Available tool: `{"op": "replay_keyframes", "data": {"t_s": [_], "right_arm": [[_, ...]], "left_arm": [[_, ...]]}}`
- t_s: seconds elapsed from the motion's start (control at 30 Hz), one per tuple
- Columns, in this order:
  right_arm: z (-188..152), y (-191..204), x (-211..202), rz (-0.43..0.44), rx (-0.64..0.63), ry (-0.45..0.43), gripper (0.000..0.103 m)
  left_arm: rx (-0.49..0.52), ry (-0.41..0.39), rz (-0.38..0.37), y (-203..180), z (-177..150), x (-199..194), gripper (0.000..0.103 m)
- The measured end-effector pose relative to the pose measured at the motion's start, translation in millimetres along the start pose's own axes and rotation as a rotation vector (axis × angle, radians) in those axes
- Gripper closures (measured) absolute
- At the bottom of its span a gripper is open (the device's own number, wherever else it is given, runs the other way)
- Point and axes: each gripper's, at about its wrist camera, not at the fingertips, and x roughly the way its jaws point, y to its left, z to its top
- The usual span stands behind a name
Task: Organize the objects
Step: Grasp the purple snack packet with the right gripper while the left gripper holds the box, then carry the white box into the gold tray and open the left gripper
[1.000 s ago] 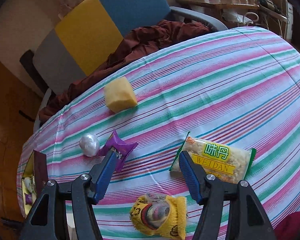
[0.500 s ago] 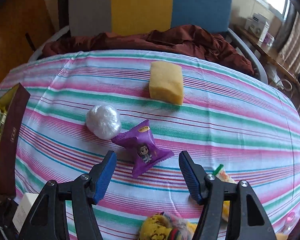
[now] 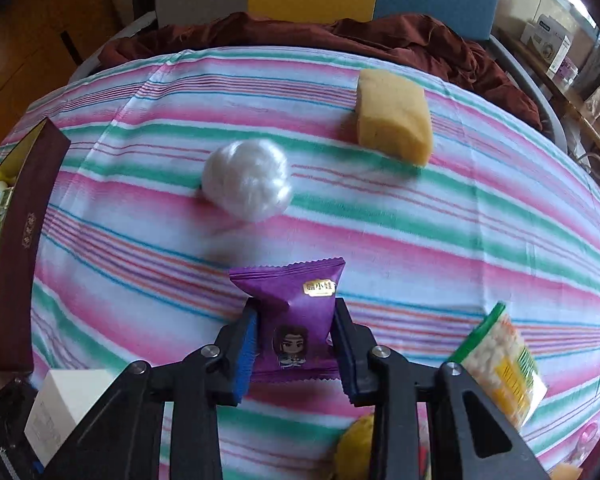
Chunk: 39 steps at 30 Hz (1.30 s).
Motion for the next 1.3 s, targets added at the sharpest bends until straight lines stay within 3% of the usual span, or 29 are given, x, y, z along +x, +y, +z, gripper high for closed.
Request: {"op": "replay_keyframes", "data": {"t_s": [0.1, 0.27, 0.47, 0.73, 0.97, 1.07, 1.3], "right_arm": [[-23.5, 11.4, -4.6, 0.047, 0.006, 0.012, 0.069], [-38.4, 23.2, -6.4, 0.025, -0.032, -0.024, 0.068], [-41.9, 27.8, -7.8, 0.01, -0.049, -0.039, 0.068], [-46.3, 31.5, -9.3, -0.025, -0.092, -0.053, 0.068], [-46.3, 35.3, -8.9, -0.04, -0.109, -0.058, 0.068], [-46.5, 34.1, -8.5, -0.041, -0.112, -0.059, 0.068], [-42.2, 34.8, -3.1, -0.042, -0.12, -0.063, 0.068]], "left_arm": [[-0.002, 0.007, 0.005, -0.1, -0.1, -1.2, 0.052], [-0.047, 0.032, -0.002, 2.3, -0.3, -15.1, 0.053], [-0.066, -0.045, 0.026, 7.7, 4.9, -65.2, 0.053], [-0.284, -0.056, 0.134, 98.3, 17.1, -99.6, 0.052], [-0.523, 0.009, 0.287, 210.9, 2.6, -123.1, 0.052], [-0.617, 0.037, 0.312, 249.7, -4.2, -127.7, 0.052], [-0.67, 0.095, 0.404, 294.9, -6.2, -115.0, 0.052]]}}
